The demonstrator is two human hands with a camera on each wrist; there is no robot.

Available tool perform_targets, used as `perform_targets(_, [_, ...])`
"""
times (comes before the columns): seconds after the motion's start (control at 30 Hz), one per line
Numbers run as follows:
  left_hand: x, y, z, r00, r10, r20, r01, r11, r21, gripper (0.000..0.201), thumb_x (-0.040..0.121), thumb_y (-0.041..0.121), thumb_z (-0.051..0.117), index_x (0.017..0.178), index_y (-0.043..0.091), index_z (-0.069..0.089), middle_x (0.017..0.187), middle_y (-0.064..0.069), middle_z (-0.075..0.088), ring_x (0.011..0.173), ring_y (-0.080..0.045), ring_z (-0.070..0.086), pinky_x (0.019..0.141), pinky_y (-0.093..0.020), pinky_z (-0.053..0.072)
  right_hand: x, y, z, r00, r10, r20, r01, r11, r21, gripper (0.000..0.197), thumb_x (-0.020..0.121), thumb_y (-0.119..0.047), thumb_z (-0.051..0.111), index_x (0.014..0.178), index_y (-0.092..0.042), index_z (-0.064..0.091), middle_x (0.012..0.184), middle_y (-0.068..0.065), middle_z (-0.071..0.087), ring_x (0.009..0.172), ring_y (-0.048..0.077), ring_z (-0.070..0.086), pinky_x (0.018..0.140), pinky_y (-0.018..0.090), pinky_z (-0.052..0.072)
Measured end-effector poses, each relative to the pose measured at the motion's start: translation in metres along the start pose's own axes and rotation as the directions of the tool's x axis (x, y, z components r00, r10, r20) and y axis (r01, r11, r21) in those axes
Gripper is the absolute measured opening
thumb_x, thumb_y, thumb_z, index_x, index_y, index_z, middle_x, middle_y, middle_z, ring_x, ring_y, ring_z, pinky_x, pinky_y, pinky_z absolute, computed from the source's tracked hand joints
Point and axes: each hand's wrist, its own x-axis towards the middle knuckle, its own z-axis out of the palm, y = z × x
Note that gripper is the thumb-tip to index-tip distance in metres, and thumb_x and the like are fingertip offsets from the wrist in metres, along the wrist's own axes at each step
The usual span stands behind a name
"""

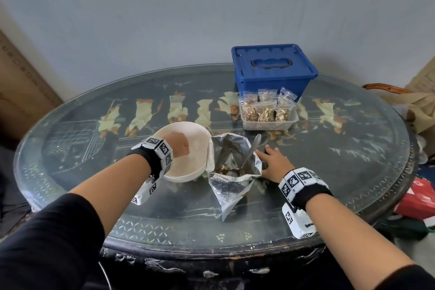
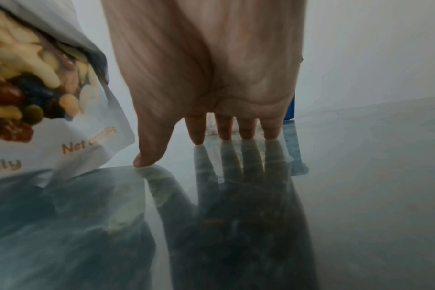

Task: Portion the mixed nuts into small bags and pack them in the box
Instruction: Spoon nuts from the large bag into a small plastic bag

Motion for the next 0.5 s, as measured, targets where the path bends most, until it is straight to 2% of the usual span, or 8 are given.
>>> perform_targets(0.13, [-0.004,-0.01,-0.012,0.998,-0.003,-0.063,-0.006,0.988,-0.154,0.03,0.095,0.024,0.044,0.101,0.004,0.066,0.11,-0.008,0.064,0.104,-0.024,0.055,0.091,-0.028,0.036,0.003,-0.001,-0.006,0.999,0.01,0.049,-0.013,0.999,0.053,0.076,0.087,-0.044,0.06,0.149,-0.028,0.019,0.158,0.008,0.004,0.144,0.032,0.004,0.116,0.047,0.014])
perform_targets(0.2, [-0.01,-0.014,-0.022,0.995,-0.008,-0.097,-0.02,0.957,-0.289,0.028,0.094,0.022,0.047,0.096,0.004,0.068,0.098,-0.007,0.069,0.09,-0.02,0.061,0.081,-0.025,0.043,0.0,-0.003,-0.016,1.0,0.008,0.021,-0.011,0.988,0.155,0.07,0.087,-0.038,0.061,0.147,-0.023,0.028,0.155,0.009,0.018,0.142,0.028,0.017,0.114,0.039,0.021])
perform_targets(0.27, [-0.015,-0.018,-0.031,0.988,-0.021,-0.153,-0.05,0.894,-0.446,0.023,0.093,0.023,0.052,0.091,0.009,0.069,0.088,-0.003,0.071,0.074,-0.012,0.062,0.064,-0.021,0.045,-0.008,-0.005,-0.029,0.998,0.011,-0.062,0.005,0.97,0.241,0.061,0.09,-0.033,0.06,0.143,-0.017,0.036,0.149,0.008,0.035,0.135,0.025,0.035,0.109,0.032,0.028])
perform_targets(0.33, [-0.023,-0.018,-0.039,0.973,-0.049,-0.225,-0.104,0.778,-0.62,0.019,0.092,0.024,0.054,0.088,0.012,0.068,0.083,0.003,0.07,0.069,-0.006,0.063,0.058,-0.019,0.047,-0.02,-0.008,-0.047,0.988,0.007,-0.154,0.037,0.958,0.284,0.049,0.093,-0.03,0.055,0.138,-0.015,0.045,0.142,0.008,0.046,0.128,0.024,0.044,0.104,0.03,0.033])
perform_targets(0.4, [-0.035,-0.015,-0.048,0.956,-0.095,-0.277,-0.161,0.618,-0.77,0.018,0.092,0.026,0.056,0.085,0.014,0.067,0.081,0.007,0.069,0.069,-0.005,0.065,0.063,-0.024,0.053,-0.035,-0.013,-0.066,0.955,0.001,-0.298,0.101,0.939,0.328,0.038,0.096,-0.026,0.05,0.131,-0.013,0.053,0.135,0.007,0.053,0.121,0.022,0.05,0.1,0.028,0.035])
perform_targets(0.47, [-0.049,-0.007,-0.056,0.941,-0.142,-0.306,-0.215,0.447,-0.868,0.018,0.091,0.028,0.057,0.085,0.015,0.068,0.083,0.005,0.071,0.067,-0.005,0.067,0.066,-0.027,0.053,-0.053,-0.022,-0.085,0.883,0.019,-0.469,0.178,0.911,0.372,0.032,0.097,-0.02,0.046,0.125,-0.01,0.058,0.127,0.006,0.059,0.112,0.018,0.054,0.092,0.023,0.037])
perform_targets(0.5, [-0.054,-0.002,-0.059,0.936,-0.16,-0.313,-0.237,0.371,-0.898,0.019,0.091,0.029,0.057,0.086,0.015,0.068,0.084,0.003,0.071,0.066,-0.004,0.067,0.065,-0.027,0.053,-0.063,-0.029,-0.093,0.831,0.026,-0.556,0.225,0.898,0.379,0.03,0.097,-0.018,0.045,0.122,-0.009,0.059,0.121,0.005,0.061,0.105,0.014,0.055,0.087,0.019,0.037])
